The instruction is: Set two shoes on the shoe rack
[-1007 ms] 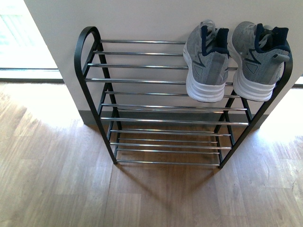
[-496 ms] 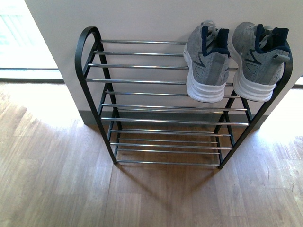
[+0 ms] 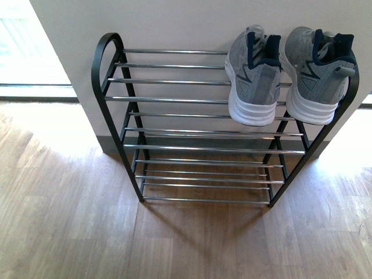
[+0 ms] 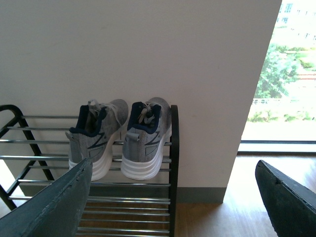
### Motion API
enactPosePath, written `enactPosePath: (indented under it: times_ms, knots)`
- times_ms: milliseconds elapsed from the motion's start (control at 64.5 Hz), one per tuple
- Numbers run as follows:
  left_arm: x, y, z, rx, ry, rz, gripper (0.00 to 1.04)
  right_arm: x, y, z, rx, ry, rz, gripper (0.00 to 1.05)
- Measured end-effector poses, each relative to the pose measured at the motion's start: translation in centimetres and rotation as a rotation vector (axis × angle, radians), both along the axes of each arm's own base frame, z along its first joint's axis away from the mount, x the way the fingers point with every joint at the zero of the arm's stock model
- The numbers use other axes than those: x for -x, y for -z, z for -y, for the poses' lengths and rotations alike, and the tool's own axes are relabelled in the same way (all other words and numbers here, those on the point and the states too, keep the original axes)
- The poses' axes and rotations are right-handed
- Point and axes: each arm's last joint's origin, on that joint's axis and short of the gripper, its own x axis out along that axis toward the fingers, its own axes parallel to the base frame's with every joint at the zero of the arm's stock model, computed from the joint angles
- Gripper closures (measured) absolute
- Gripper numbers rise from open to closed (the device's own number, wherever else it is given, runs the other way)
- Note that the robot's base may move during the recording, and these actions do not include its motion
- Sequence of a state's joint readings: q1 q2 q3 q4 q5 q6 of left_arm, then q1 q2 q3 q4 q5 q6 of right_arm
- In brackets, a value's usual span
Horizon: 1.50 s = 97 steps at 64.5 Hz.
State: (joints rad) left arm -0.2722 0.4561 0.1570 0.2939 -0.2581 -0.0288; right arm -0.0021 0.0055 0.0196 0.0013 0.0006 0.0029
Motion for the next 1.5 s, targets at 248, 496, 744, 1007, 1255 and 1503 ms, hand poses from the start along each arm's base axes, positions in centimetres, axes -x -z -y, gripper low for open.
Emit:
enactPosePath:
  times_ms: [248,496,744,1007,1255,1503]
  knots:
    - [0.8,1.3,-1.2,-0.013,-0.005,0.006,1.03,0.0,0.0,0.0,0.0,0.0,0.0,0.09]
    - [1.3,2.3,-2.6,-0.017,-0.006,0.003,1.03,0.0,0.0,0.0,0.0,0.0,0.0,0.09]
    - [1.8,2.8,-2.8,-0.017,-0.011,0.009,1.03,0.0,0.0,0.0,0.0,0.0,0.0,0.09]
    - [3.0,3.7,-2.8,-0.019,-0.011,0.008,1.03,0.0,0.0,0.0,0.0,0.0,0.0,0.09]
    - [3.0,3.7,-2.8,-0.019,-0.011,0.004,1.03,0.0,0.0,0.0,0.0,0.0,0.0,0.09]
    - [3.0,3.7,-2.8,-0.019,-0.011,0.004,0.7,0.0,0.0,0.0,0.0,0.0,0.001,0.09]
